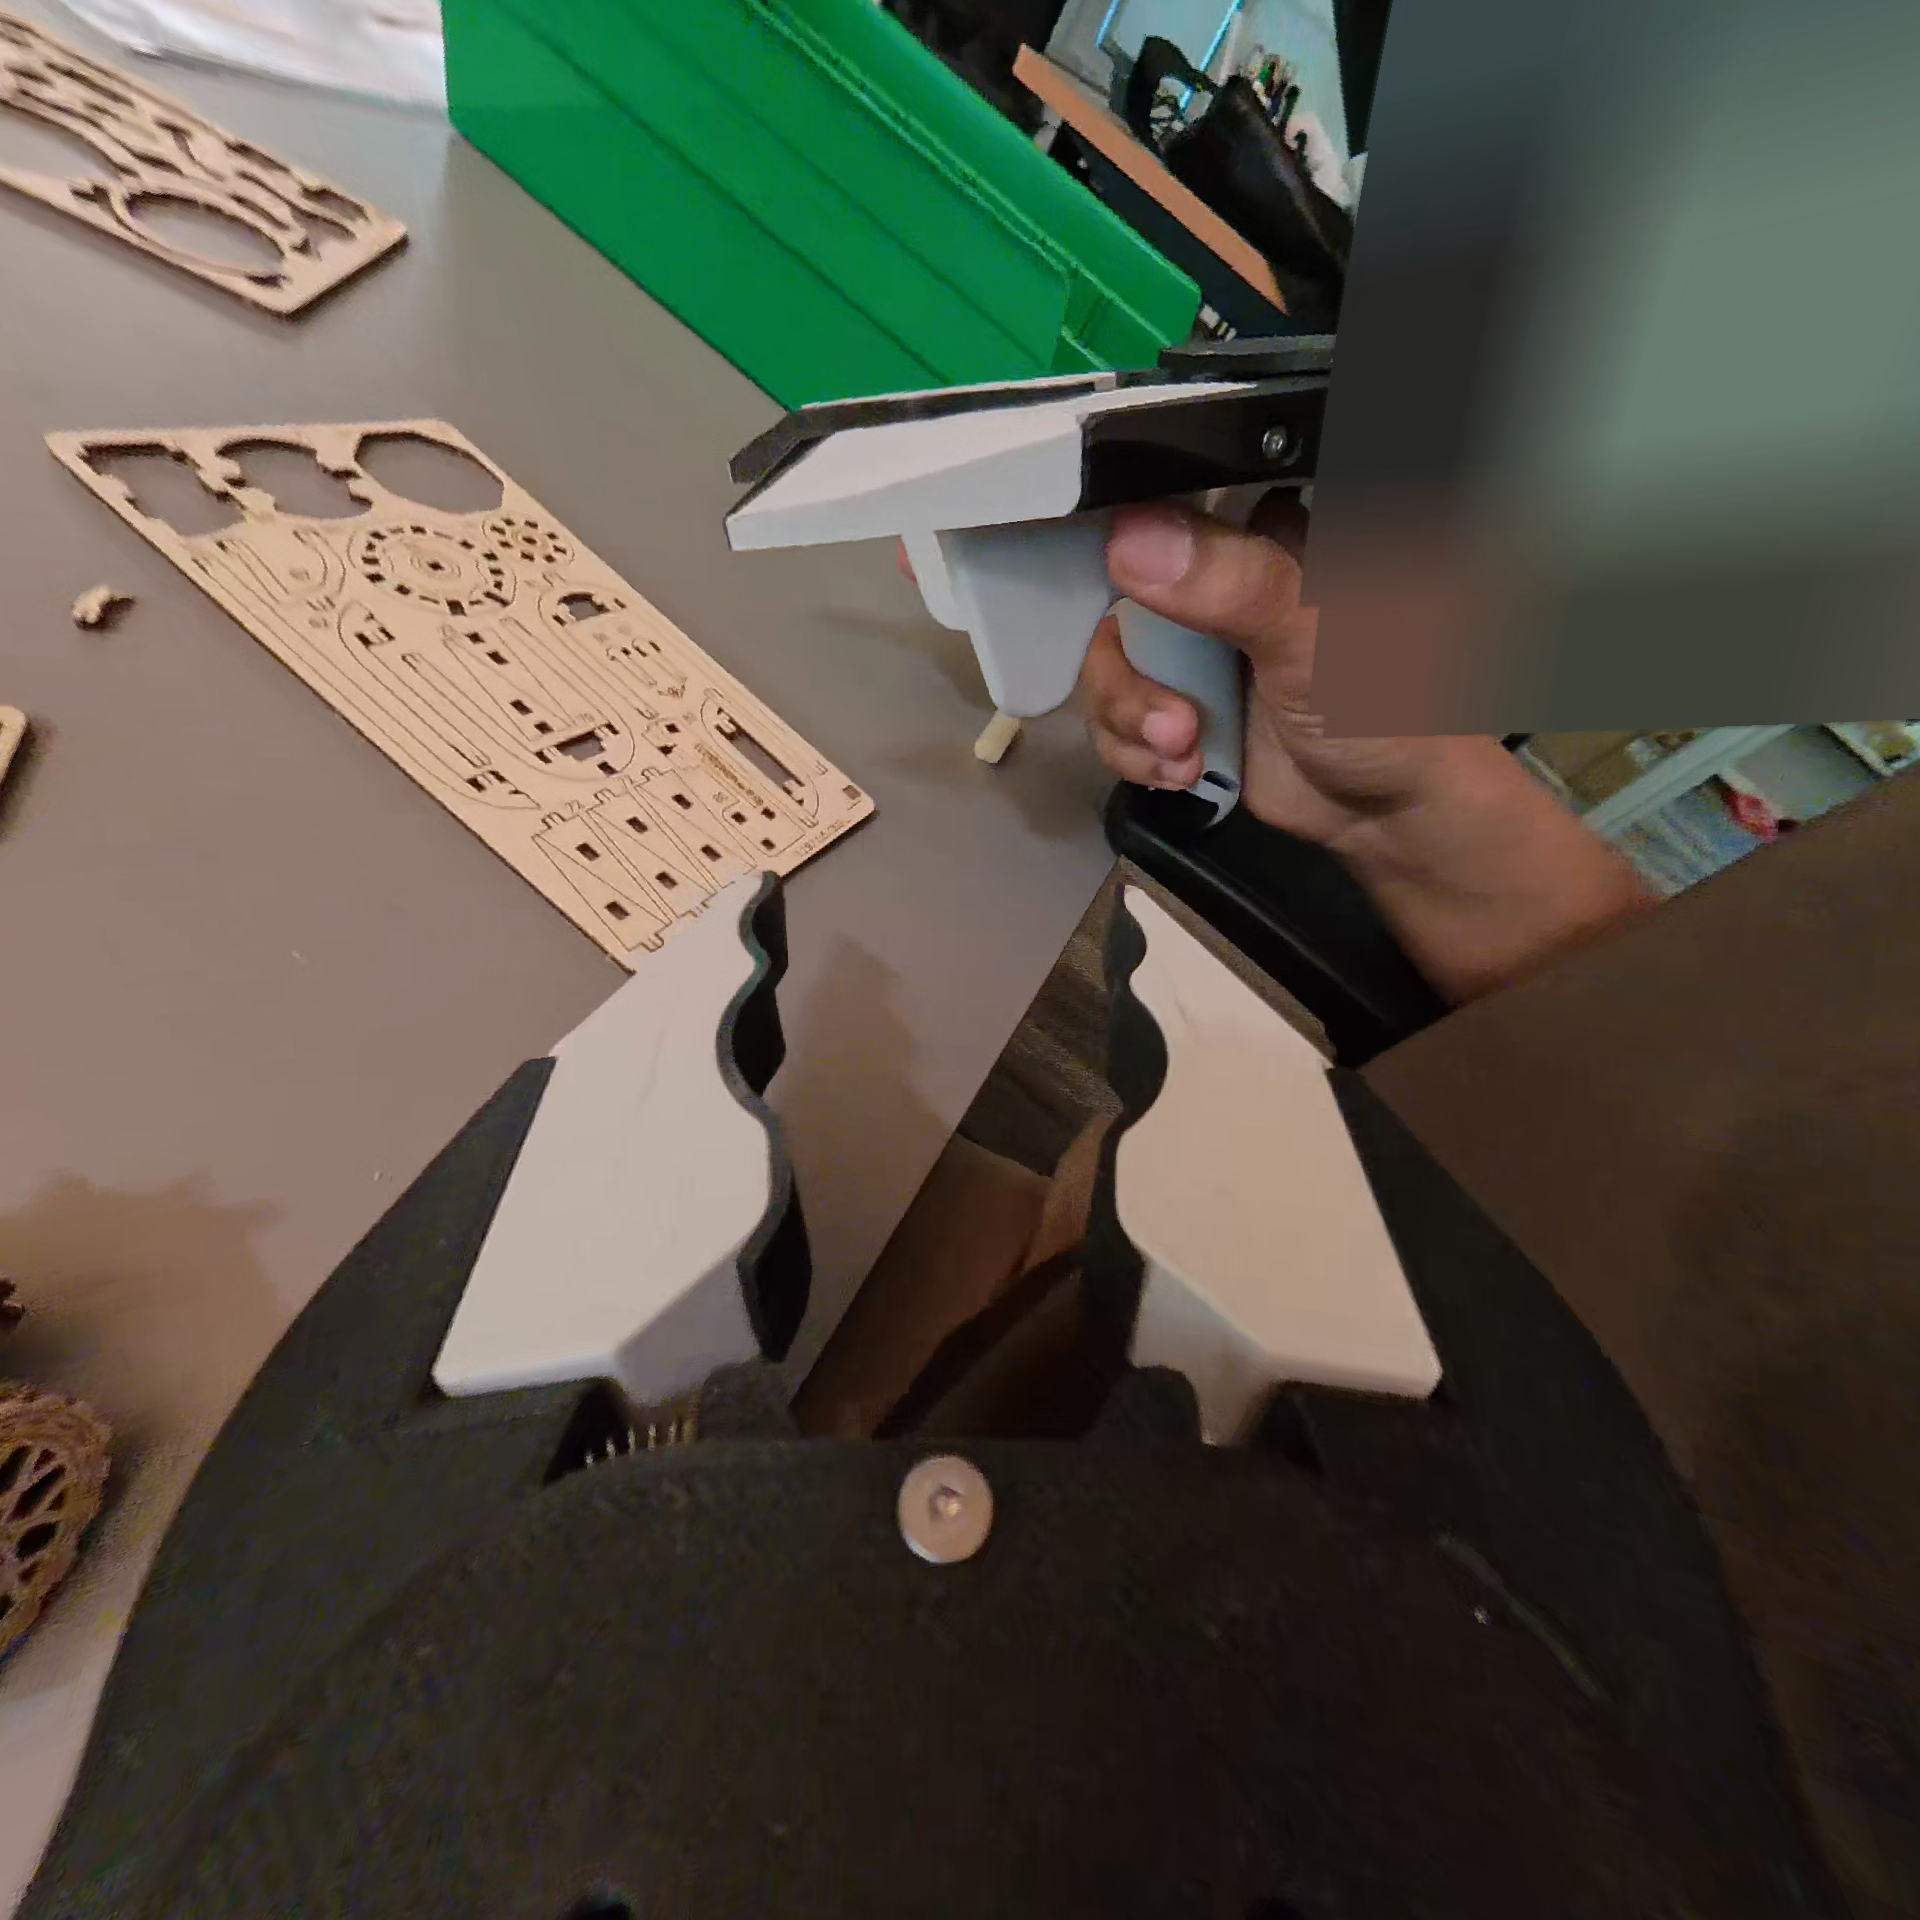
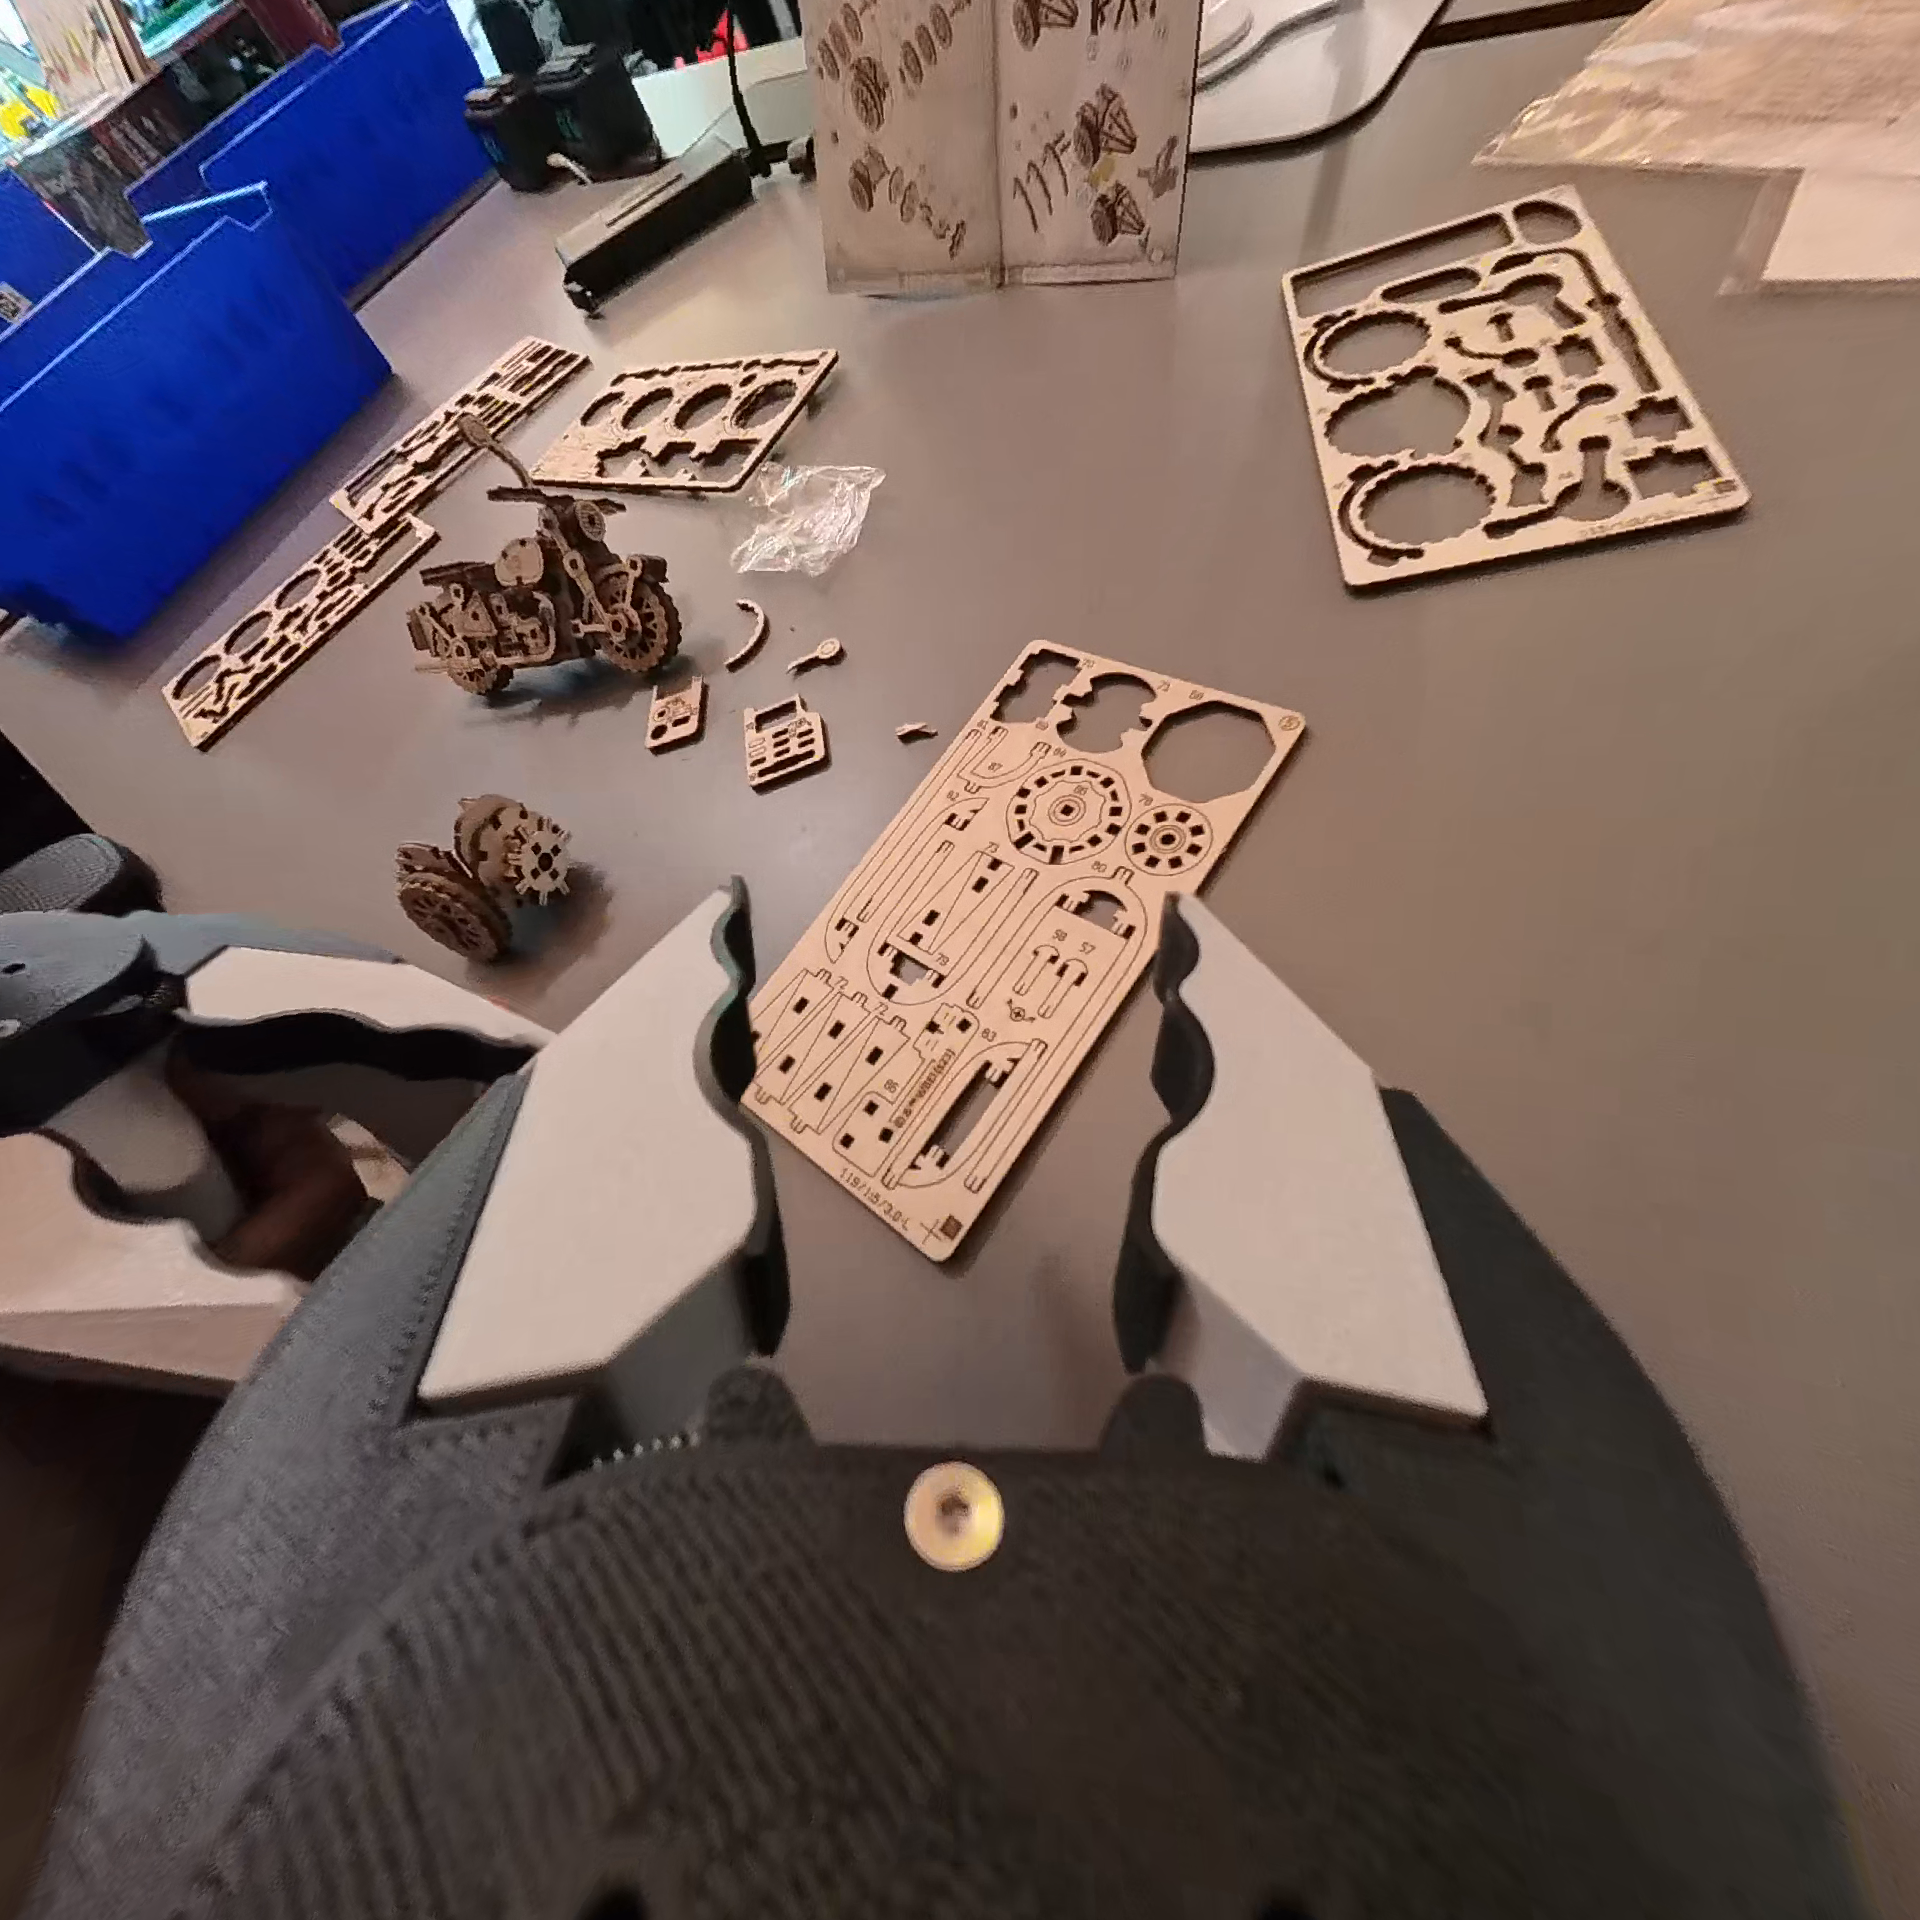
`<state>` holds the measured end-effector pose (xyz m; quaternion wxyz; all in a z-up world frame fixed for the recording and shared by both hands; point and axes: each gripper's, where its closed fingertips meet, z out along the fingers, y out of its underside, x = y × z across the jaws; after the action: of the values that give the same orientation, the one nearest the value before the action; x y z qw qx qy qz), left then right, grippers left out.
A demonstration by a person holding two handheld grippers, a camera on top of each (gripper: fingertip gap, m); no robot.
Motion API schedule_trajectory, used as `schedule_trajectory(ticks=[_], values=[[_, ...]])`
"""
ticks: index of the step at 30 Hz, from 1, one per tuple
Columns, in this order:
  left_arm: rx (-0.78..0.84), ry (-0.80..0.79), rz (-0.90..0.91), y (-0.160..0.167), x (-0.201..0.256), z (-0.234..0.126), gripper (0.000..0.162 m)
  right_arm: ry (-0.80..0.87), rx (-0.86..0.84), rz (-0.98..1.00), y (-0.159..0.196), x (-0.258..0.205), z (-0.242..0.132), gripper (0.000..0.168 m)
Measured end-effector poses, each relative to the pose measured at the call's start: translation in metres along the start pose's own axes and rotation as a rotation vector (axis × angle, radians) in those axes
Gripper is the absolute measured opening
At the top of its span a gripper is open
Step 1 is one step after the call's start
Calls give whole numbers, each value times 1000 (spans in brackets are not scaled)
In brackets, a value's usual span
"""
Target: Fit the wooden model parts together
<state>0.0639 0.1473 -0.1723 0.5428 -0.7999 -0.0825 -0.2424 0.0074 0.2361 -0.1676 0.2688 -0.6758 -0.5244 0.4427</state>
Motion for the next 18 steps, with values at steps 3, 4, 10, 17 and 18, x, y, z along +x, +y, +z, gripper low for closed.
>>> schedule_trajectory(ticks=[3, 4, 10, 17, 18], values=[[-13, -7, -9, -4, -5, 1, 55, -23, 3, 27, 0, 2, 0, 76], [-15, -8, 7, -5, -5, 2, 54, -34, 13, 41, -2, 3, -2, 76], [9, -60, 76, -10, -16, 5, 37, -103, 92, 157, -12, 8, -11, 75], [14, -103, -7, -8, -36, 3, 19, -233, 129, 334, -15, 8, -14, 75], [10, -117, -15, -8, -39, 3, 19, -253, 134, 364, -15, 8, -14, 75]])
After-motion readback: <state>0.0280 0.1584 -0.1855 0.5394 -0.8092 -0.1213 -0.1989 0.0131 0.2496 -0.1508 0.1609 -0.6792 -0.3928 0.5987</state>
